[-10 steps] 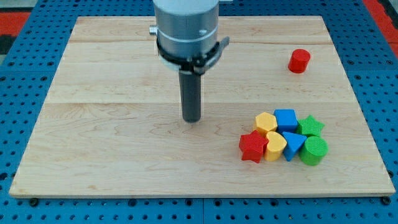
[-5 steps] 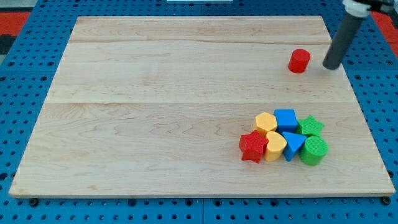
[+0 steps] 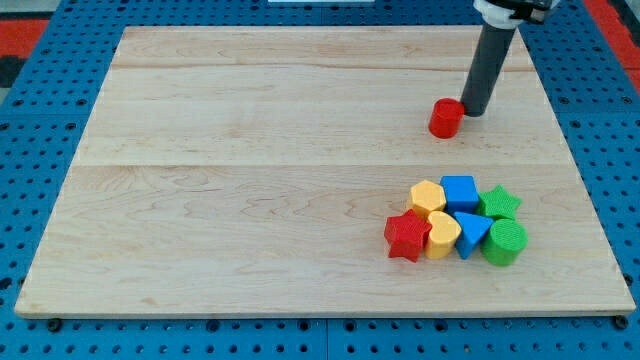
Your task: Push the red circle towards group of blocks
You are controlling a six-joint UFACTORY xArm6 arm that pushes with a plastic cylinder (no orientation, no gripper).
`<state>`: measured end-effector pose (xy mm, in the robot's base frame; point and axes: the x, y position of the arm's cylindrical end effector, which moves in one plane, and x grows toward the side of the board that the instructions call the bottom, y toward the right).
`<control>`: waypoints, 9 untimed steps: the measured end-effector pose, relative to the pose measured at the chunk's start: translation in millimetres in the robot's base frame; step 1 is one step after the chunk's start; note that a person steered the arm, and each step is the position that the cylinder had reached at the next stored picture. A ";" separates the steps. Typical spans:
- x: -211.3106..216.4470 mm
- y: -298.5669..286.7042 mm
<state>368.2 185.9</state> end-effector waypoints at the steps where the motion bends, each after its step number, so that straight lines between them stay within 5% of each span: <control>1: 3.9 -20.9; 5: 16.5 -161.7; 9: 73.2 -237.2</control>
